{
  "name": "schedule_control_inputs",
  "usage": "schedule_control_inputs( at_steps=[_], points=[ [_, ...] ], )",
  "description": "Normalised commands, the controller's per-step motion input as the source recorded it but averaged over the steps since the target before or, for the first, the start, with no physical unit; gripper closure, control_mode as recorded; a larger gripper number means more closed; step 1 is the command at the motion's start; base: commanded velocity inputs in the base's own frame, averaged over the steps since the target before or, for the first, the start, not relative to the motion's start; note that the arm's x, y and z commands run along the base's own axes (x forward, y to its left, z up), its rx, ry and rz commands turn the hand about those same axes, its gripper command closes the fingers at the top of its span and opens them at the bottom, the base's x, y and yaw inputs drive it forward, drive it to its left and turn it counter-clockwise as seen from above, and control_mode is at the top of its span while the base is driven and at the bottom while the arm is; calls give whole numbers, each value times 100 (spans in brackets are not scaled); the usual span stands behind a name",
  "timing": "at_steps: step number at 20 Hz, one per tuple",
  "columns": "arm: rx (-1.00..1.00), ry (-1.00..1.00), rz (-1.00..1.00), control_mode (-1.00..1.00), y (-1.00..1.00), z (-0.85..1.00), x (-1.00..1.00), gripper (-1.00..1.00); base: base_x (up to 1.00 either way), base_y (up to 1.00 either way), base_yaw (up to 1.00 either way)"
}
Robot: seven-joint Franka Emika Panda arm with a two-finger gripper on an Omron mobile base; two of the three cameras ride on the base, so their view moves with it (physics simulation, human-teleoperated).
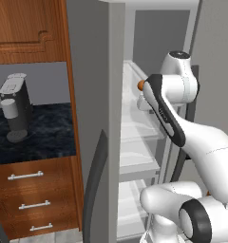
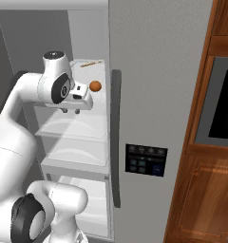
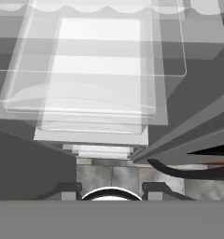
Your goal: Pick the banana and tangerine from the fridge and place them on the plate next to the blender to make a fruit smoothie.
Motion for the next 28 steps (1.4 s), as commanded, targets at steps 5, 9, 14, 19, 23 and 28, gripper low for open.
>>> schedule_control_inputs(
  at_steps=[5,9,14,19,23,28],
  points=[
    [0,-14,0,-100,20,0,-2,-100,0,0,0],
    [0,-43,-1,-100,19,3,-6,-100,0,0,0],
    [2,-31,-3,-100,36,29,8,-100,0,0,0],
    [13,-12,-1,-100,21,50,19,-100,0,0,0],
    [13,6,0,-100,7,62,24,-100,0,0,0],
    [6,31,1,-100,0,7,31,-100,0,0,0]
  ],
)
